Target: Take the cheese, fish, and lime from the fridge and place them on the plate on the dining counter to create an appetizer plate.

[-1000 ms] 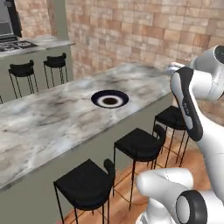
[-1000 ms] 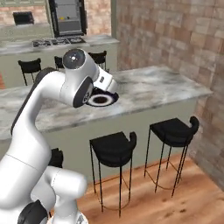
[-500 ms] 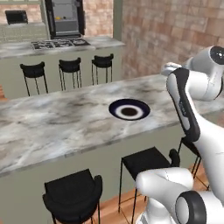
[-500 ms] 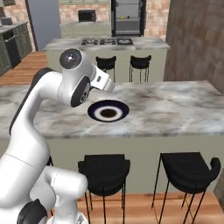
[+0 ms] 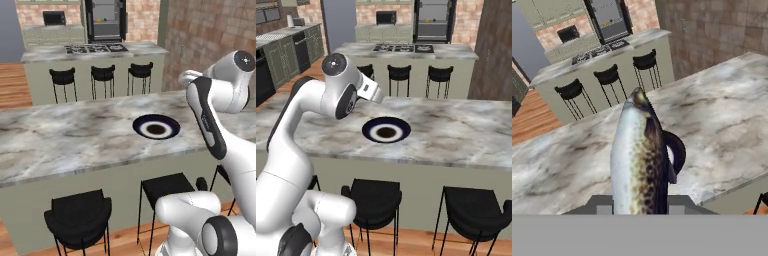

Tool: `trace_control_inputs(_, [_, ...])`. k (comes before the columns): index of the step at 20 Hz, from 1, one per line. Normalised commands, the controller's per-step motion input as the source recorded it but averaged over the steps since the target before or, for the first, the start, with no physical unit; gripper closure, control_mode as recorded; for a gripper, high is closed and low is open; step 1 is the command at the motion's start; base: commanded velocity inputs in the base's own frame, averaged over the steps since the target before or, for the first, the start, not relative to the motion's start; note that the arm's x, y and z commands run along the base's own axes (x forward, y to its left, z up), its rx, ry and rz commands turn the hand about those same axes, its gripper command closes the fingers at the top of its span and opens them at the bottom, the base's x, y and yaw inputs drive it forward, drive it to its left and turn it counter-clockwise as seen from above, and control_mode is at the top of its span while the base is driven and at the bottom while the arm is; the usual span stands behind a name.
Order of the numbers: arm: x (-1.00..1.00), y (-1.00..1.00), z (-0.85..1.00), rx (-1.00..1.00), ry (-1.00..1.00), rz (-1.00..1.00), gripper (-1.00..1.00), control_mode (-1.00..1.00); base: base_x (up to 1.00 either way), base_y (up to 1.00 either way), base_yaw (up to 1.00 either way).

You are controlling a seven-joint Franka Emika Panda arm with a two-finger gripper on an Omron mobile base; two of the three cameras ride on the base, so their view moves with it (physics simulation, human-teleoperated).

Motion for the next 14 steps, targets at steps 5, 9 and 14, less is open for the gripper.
trace_control_inputs(5, [0.0,0.0,0.0,0.0,0.0,0.0,1.0,1.0,0.7,0.0,0.02])
trace_control_inputs(9, [0.0,0.0,0.0,0.0,0.0,0.0,1.0,1.0,0.53,0.09,-0.03])
trace_control_inputs(14, [0.26,0.0,-0.17,0.0,0.07,0.0,1.0,-1.0,0.38,0.02,-0.02])
